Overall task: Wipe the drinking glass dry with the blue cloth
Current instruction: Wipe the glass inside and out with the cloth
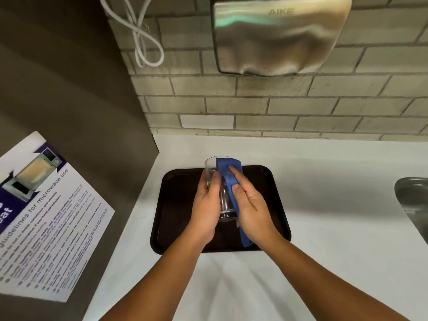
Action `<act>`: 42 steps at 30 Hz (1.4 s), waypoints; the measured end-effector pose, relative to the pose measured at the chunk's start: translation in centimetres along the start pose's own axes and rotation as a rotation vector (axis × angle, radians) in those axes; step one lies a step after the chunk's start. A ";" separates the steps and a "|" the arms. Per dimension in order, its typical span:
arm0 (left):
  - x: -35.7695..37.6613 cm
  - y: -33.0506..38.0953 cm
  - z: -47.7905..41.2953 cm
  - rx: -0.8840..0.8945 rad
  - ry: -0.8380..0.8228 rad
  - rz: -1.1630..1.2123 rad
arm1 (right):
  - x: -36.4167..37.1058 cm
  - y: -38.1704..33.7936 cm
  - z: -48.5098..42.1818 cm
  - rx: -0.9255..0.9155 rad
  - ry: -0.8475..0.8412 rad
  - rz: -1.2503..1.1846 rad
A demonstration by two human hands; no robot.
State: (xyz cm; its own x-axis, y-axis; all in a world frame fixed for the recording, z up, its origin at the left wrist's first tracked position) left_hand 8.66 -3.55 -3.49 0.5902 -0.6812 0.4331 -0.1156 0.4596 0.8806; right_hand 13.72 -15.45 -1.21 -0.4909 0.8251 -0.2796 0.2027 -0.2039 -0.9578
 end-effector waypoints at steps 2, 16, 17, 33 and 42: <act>0.0 -0.4 0.2 -0.018 -0.004 0.017 | -0.4 0.6 -0.7 0.149 0.027 -0.190; -0.5 -1.2 1.2 -0.065 0.019 0.057 | -0.2 -0.7 -1.0 0.103 -0.010 -0.083; -0.3 -1.4 1.3 -0.094 0.015 0.092 | -0.5 -0.3 -1.7 0.196 -0.004 -0.130; -0.6 0.6 1.0 -0.027 0.046 0.128 | 0.7 -1.1 -1.3 0.111 -0.073 -0.004; -0.4 1.0 1.0 0.023 0.029 0.102 | 0.5 -1.1 -1.5 0.114 -0.066 -0.058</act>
State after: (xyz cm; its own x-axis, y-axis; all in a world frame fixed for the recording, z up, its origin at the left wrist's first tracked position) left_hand 7.54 -3.43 -2.60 0.5973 -0.6148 0.5149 -0.1941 0.5121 0.8367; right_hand 14.53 -14.05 -0.15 -0.5547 0.8014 -0.2240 0.0771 -0.2186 -0.9728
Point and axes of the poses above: each hand's wrist, its own z-axis away from the middle knuckle, its own x-axis out of the palm, y = z × x, the point moved 8 cm from there along -z, towards the middle knuckle, and after that the axes turned 11 degrees about z, right-handed, at the moved point
